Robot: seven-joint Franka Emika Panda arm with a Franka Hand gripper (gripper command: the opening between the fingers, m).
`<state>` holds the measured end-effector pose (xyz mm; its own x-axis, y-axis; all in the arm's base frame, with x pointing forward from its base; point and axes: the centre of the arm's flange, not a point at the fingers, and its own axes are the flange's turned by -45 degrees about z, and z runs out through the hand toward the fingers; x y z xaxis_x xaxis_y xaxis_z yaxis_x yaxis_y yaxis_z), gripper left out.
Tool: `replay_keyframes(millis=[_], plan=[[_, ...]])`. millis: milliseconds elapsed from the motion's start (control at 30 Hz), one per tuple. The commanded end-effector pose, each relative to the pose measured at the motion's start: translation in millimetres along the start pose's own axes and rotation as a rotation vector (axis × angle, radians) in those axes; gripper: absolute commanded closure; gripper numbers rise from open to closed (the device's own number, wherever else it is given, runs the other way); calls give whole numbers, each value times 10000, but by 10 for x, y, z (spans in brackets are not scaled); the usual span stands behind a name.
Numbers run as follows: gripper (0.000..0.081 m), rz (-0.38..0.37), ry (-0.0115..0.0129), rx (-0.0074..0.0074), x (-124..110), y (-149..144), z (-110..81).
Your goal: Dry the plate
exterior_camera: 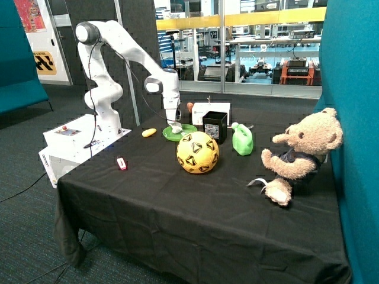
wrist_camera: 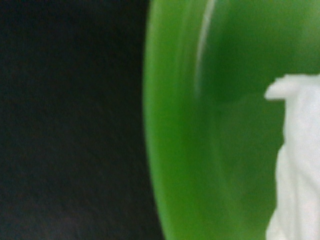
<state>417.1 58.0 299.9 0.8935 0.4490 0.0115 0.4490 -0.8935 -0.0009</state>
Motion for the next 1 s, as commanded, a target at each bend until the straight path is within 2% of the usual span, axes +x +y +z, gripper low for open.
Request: replay_keyframes(millis=[0, 467, 700, 967], plan=[[808, 190, -115, -10, 359, -52, 35], [808, 573, -115, -12, 664, 177, -18], [808, 1004, -114, -15, 675, 407, -39], [808, 1548, -114, -18, 574, 696, -43]])
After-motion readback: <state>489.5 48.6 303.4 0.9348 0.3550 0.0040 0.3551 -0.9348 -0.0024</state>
